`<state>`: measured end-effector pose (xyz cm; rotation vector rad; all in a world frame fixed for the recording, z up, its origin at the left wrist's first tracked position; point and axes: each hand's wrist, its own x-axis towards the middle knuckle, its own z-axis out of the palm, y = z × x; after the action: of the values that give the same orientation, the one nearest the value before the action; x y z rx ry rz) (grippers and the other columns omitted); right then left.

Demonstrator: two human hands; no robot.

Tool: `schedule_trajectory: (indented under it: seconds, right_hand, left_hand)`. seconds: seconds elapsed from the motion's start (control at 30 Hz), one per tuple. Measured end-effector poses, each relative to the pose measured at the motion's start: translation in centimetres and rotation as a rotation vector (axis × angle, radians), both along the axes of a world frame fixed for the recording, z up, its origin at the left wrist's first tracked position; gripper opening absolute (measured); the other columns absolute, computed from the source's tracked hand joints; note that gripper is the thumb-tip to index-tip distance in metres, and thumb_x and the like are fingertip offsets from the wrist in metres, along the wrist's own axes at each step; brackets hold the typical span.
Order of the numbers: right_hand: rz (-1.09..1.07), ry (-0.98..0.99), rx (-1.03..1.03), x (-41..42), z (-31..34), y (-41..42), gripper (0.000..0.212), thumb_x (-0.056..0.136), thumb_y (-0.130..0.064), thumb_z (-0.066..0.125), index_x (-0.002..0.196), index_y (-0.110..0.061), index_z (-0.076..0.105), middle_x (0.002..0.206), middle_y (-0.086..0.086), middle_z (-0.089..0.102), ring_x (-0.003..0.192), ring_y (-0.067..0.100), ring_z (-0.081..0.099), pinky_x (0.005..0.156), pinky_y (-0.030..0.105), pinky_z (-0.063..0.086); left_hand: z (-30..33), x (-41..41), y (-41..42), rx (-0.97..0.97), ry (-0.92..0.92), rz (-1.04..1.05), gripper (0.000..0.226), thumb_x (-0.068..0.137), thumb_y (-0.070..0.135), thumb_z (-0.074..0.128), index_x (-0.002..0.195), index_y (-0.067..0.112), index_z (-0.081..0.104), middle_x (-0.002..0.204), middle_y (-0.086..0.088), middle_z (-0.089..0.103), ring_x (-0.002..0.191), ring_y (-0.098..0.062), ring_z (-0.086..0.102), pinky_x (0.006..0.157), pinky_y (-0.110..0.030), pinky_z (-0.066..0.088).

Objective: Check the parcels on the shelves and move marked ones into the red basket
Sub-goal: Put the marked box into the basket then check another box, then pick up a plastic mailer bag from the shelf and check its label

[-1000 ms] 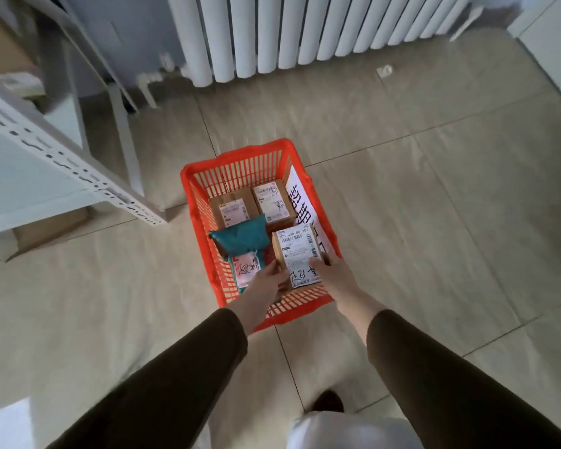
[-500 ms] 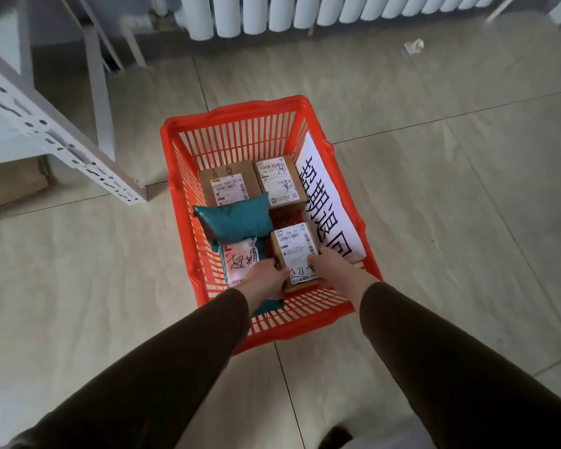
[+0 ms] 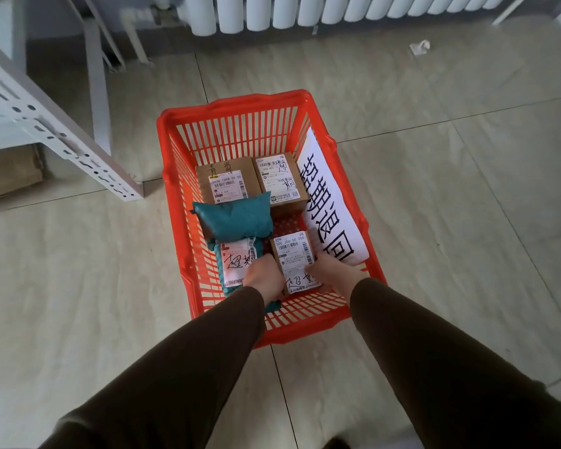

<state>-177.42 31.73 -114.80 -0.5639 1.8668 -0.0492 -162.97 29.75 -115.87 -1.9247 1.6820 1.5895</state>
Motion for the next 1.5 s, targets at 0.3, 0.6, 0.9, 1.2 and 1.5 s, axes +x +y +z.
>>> schedule_trajectory:
  seconds: [0.3,0.6,0.9,1.2,1.5]
  right_hand:
    - [0.006,-0.013,0.052,0.0,-0.1,-0.2,0.045,0.108,-0.016,0.049,0.152,-0.014,0.040,0.145,0.015,0.060,0.134,0.037,0.058,0.108,0.056,0.051]
    - [0.164,0.070,-0.092,0.7,9.1,0.2,0.040,0.104,-0.022,0.051,0.137,-0.002,0.061,0.137,0.023,0.064,0.128,0.041,0.060,0.109,0.052,0.049]
    - [0.046,-0.041,-0.371,7.7,37.7,1.5,0.033,0.107,-0.017,0.049,0.132,-0.002,0.064,0.131,0.018,0.067,0.121,0.032,0.063,0.106,0.048,0.051]
    - [0.233,-0.116,-0.703,20.3,65.1,-1.5,0.026,0.105,-0.026,0.056,0.124,-0.017,0.071,0.121,-0.006,0.070,0.109,0.011,0.065,0.079,0.021,0.045]
    - [0.354,-0.288,-0.910,42.9,78.6,-3.2,0.018,0.103,-0.027,0.062,0.112,-0.017,0.073,0.113,-0.002,0.073,0.102,0.011,0.064,0.084,0.023,0.046]
  left_hand:
    - [-0.5,-0.3,0.0,-0.124,-0.097,-0.110,0.024,0.100,0.019,0.062,0.119,0.009,0.052,0.115,-0.014,0.069,0.103,-0.032,0.070,0.085,-0.041,0.062]
    - [7.9,3.1,1.0,0.033,-0.013,0.163,0.031,0.096,0.014,0.069,0.121,0.015,0.051,0.102,-0.011,0.071,0.092,-0.030,0.076,0.081,-0.047,0.066]
    - [34.1,10.1,0.4,0.021,0.233,0.416,0.008,0.103,0.009,0.060,0.109,0.014,0.056,0.108,-0.016,0.071,0.082,-0.023,0.070,0.062,-0.032,0.060]
    - [62.9,23.6,0.1,-0.241,0.400,0.652,0.007,0.102,0.008,0.062,0.096,0.012,0.061,0.092,-0.009,0.072,0.082,-0.024,0.070,0.069,-0.035,0.056]
    - [77.0,48.3,3.2,-0.553,0.455,0.790,0.016,0.101,0.016,0.066,0.100,0.001,0.070,0.092,-0.008,0.076,0.083,-0.016,0.072,0.076,-0.034,0.059]
